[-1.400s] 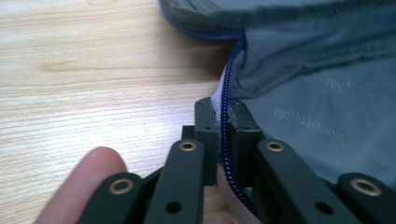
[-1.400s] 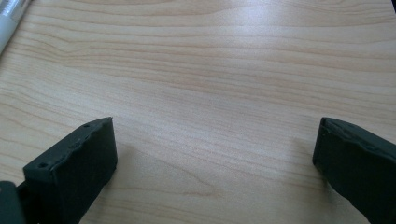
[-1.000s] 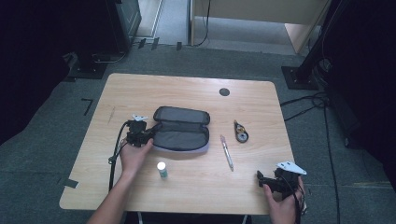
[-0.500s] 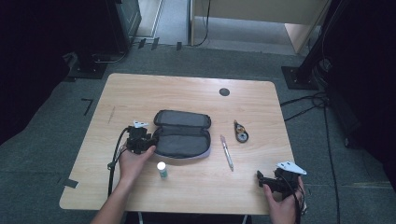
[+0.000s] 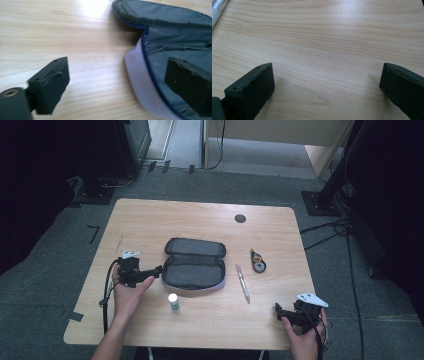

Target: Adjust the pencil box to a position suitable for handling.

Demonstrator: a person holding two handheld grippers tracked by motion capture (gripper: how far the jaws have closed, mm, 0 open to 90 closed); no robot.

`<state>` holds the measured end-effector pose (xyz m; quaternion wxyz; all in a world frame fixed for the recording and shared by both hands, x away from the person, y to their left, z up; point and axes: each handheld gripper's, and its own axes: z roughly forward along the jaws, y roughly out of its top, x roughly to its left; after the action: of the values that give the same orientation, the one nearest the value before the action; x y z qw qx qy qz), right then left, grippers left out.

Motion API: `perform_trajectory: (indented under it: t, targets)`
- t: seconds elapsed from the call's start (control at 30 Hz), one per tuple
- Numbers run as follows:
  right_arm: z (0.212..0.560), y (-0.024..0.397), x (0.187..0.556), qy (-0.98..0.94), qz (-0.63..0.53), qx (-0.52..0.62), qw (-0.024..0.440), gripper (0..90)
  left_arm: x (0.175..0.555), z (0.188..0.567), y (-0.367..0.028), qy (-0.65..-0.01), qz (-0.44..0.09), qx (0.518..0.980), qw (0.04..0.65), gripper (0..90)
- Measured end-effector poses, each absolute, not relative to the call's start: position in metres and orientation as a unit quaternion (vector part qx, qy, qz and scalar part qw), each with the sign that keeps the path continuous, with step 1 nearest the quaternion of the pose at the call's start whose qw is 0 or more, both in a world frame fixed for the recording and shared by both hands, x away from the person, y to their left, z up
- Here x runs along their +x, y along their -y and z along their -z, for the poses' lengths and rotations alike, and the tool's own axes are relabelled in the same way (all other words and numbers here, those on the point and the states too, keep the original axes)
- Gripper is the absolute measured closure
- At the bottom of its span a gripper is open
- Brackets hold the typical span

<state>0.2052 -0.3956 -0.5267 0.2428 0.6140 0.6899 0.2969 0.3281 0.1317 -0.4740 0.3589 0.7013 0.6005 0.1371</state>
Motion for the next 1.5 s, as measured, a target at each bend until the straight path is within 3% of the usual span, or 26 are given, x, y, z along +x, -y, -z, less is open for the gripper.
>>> perform_trajectory:
  t: [0.8,1.2,1.5]
  targets:
    - [0.527,0.395,0.205,-0.686,-0.296,0.619,0.244,0.0,0.283,0.490,-0.195,-0.630,-0.168,0.682,0.332,0.0]
    - [0.527,0.392,0.205,-0.683,-0.294,0.621,0.247,0.0,0.262,0.505,-0.211,-0.611,-0.172,0.710,0.305,0.0]
    - [0.527,0.391,0.205,-0.682,-0.294,0.623,0.247,0.0,0.259,0.516,-0.209,-0.587,-0.225,0.729,0.269,0.0]
